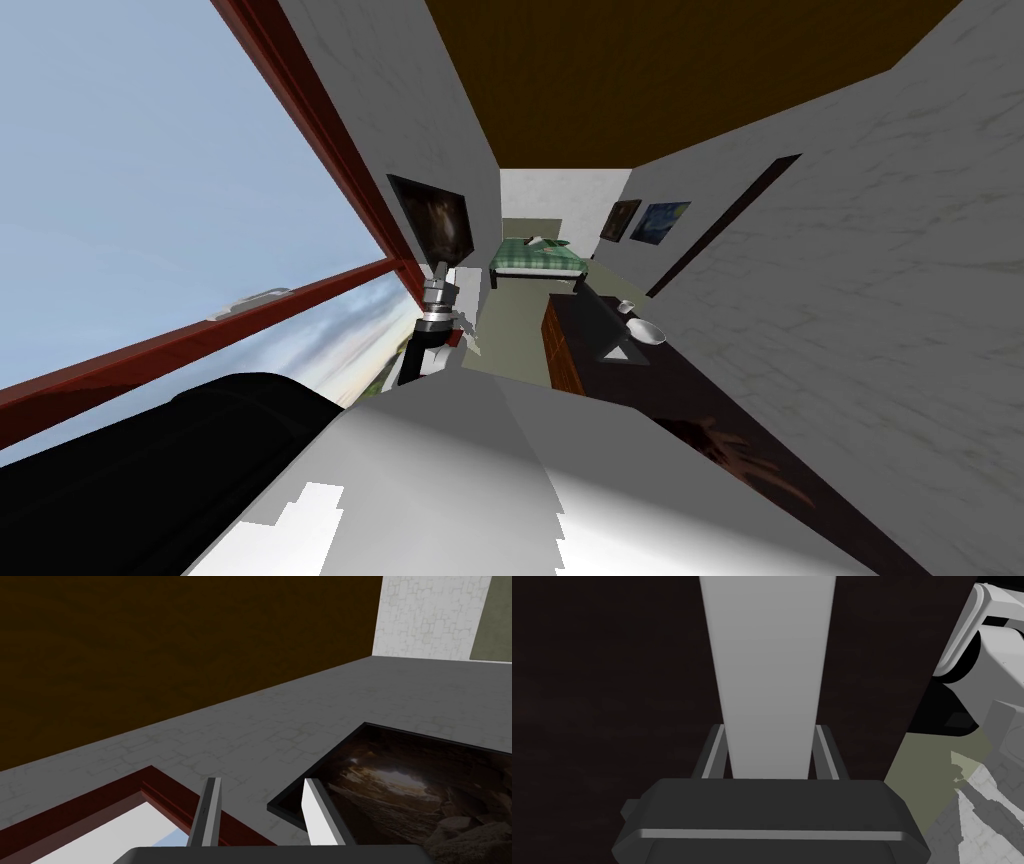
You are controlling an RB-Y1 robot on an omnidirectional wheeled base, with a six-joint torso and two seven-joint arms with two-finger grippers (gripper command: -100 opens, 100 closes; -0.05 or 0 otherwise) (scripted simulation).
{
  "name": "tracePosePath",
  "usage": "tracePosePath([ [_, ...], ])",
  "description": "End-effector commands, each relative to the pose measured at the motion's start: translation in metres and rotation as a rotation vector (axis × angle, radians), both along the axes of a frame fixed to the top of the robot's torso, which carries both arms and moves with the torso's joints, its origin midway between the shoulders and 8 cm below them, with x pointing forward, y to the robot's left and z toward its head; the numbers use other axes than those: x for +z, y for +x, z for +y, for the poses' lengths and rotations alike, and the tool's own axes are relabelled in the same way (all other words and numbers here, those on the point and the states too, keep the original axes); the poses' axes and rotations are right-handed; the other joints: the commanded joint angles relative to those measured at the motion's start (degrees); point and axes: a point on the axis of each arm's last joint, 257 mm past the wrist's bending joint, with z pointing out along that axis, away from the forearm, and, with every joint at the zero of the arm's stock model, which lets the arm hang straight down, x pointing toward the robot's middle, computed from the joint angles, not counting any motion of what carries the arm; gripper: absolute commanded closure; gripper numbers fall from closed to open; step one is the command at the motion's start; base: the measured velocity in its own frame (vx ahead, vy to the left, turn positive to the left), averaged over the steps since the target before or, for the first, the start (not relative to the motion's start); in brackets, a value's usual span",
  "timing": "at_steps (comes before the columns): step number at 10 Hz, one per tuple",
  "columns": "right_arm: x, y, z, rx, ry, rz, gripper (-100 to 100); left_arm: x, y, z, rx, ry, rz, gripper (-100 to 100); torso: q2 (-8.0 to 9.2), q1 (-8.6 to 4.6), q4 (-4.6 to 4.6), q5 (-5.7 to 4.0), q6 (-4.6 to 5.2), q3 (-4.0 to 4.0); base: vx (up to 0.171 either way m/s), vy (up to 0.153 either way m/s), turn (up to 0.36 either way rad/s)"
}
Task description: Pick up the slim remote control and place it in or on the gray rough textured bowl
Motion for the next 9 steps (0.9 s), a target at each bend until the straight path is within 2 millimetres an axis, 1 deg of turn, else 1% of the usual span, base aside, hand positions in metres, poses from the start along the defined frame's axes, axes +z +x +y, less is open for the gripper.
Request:
tracePosePath([
  [1,0.000,0.000,0.000,0.000,0.000,0.000,100,0.000,0.000,0.000,0.000,0.000,0.000,0,0.00,0.00,0.00,0.00,0.00,0.00,0.000,0.000,0.000],
  [3,0.000,0.000,0.000,0.000,0.000,0.000,100,0.000,0.000,0.000,0.000,0.000,0.000,0,-0.01,-0.02,0.00,0.00,0.00,0.00,0.000,0.000,0.000],
  [4,0.000,0.000,0.000,0.000,0.000,0.000,0,0.000,0.000,0.000,0.000,0.000,0.000,0,-0.01,-0.02,0.00,0.01,-0.01,-0.01,0.000,0.000,0.000],
  [5,0.007,0.002,-0.005,0.009,-0.004,0.000,100,0.000,0.000,0.000,0.000,0.000,0.000,0,-0.01,-0.02,0.00,0.01,-0.01,-0.01,0.018,0.013,-0.093],
  [7,0.017,0.006,-0.012,0.029,-0.004,-0.001,100,0.000,0.000,0.000,0.000,0.000,0.000,0,-0.10,0.10,-0.04,0.07,0.03,-0.06,0.031,0.028,-0.107],
  [8,0.014,0.005,-0.010,0.023,-0.004,0.000,100,0.000,0.000,0.000,0.000,0.000,0.000,0,-0.13,0.14,-0.04,0.08,0.02,-0.08,0.015,0.015,-0.020],
  [9,0.014,0.005,-0.010,0.023,-0.004,0.000,0,0.000,0.000,0.000,0.000,0.000,0.000,0,-0.10,0.10,-0.03,0.06,0.00,-0.06,0.000,0.000,0.000],
])
